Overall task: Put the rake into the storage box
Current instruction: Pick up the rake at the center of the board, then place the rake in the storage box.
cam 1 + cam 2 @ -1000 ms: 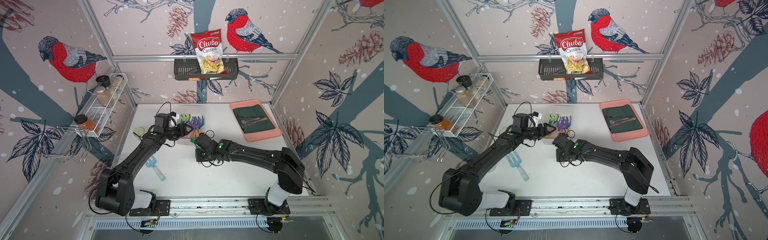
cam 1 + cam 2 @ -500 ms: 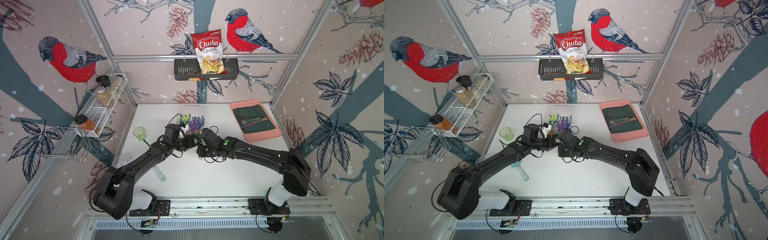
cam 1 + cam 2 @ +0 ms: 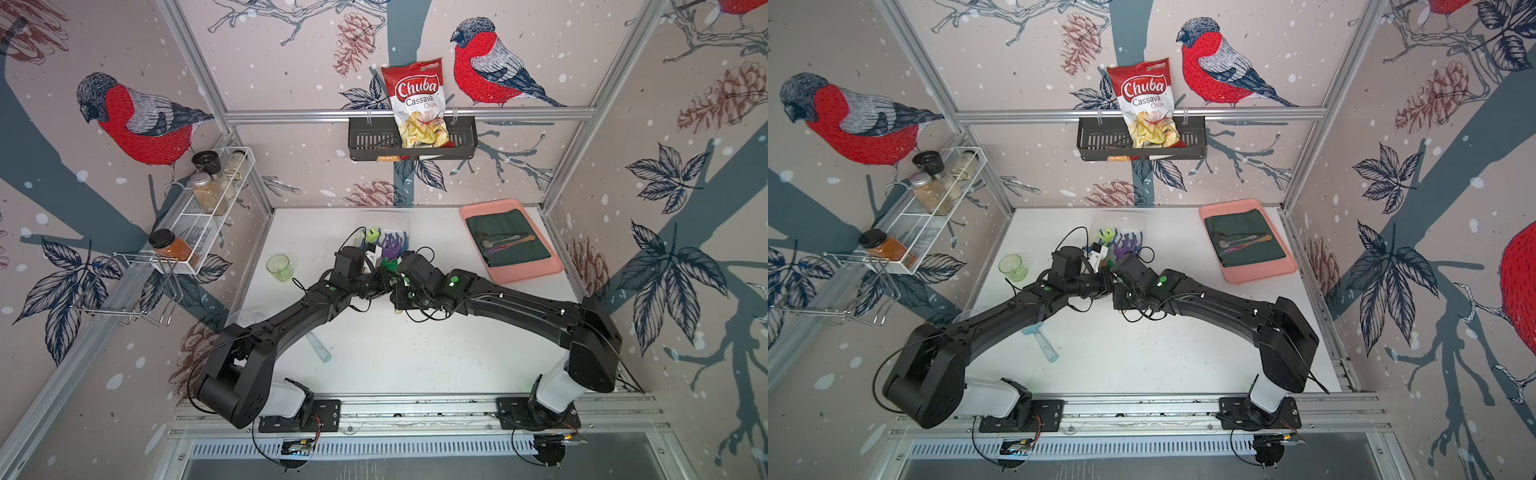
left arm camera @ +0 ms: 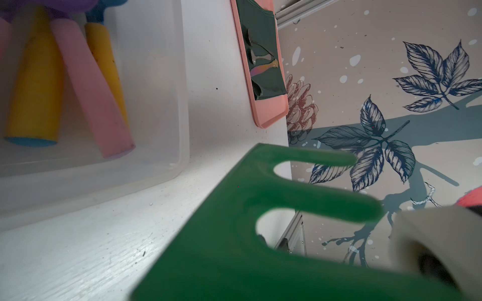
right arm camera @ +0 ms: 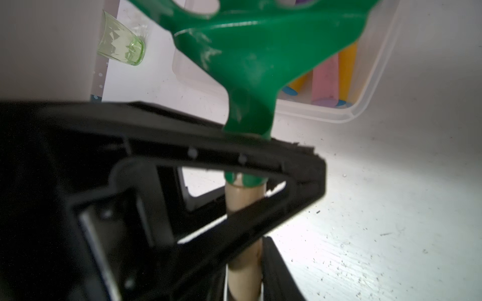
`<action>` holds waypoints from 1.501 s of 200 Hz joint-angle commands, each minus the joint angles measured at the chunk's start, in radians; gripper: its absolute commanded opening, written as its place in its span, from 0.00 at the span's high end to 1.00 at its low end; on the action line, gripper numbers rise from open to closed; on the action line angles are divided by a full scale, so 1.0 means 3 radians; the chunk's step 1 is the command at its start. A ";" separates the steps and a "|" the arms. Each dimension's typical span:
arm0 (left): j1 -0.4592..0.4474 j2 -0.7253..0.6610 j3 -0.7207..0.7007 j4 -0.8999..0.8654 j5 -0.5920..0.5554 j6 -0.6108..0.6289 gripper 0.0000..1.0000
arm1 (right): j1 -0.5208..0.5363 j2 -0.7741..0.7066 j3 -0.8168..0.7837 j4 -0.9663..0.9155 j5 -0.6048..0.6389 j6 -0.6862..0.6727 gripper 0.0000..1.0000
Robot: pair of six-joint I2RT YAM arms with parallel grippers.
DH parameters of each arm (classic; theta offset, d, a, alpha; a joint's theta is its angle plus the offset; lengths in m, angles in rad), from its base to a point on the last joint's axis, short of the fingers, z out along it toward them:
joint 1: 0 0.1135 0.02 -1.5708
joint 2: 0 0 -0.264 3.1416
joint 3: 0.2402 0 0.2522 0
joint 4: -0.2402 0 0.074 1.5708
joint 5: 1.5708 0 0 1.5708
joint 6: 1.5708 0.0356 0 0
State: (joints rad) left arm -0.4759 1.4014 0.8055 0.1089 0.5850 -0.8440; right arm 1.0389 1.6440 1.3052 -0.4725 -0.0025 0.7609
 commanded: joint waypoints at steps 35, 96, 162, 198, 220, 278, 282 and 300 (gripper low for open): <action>0.0275 0.0412 0.0703 -0.0578 0.0103 0.0521 0.99 | -0.0017 -0.0304 -0.0135 0.0098 0.0045 0.0007 0.20; 0.0704 0.1474 0.2299 -0.1775 -0.0176 0.1383 0.99 | -0.0082 -0.0891 -0.0705 0.0320 0.0014 0.0148 0.17; 0.0760 0.2283 0.3015 -0.2089 -0.0368 0.1566 0.99 | -0.0256 -0.1212 -0.1190 0.0437 -0.0087 0.0153 0.16; 0.0763 0.2473 0.3017 -0.2018 -0.0411 0.1543 0.99 | -0.0313 -0.1287 -0.1318 0.0460 -0.0140 0.0130 0.16; 0.0767 0.2542 0.3006 -0.1961 -0.0458 0.1530 0.98 | -0.0340 -0.1290 -0.1358 0.0470 -0.0160 0.0123 0.16; 0.0765 0.2576 0.2992 -0.1919 -0.0486 0.1494 0.74 | -0.0344 -0.1375 -0.1442 0.0557 -0.0223 0.0143 0.16; 0.0763 0.2571 0.2987 -0.1918 -0.0488 0.1492 0.72 | -0.0344 -0.1379 -0.1449 0.0555 -0.0217 0.0143 0.16; 0.0764 0.2518 0.2963 -0.1906 -0.0508 0.1485 0.55 | -0.0344 -0.1394 -0.1466 0.0567 -0.0206 0.0156 0.16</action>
State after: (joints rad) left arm -0.2485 2.1796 1.7012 -0.4835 0.4438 -0.3939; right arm 0.9356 1.2362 0.8715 -0.3321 -0.0605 0.7921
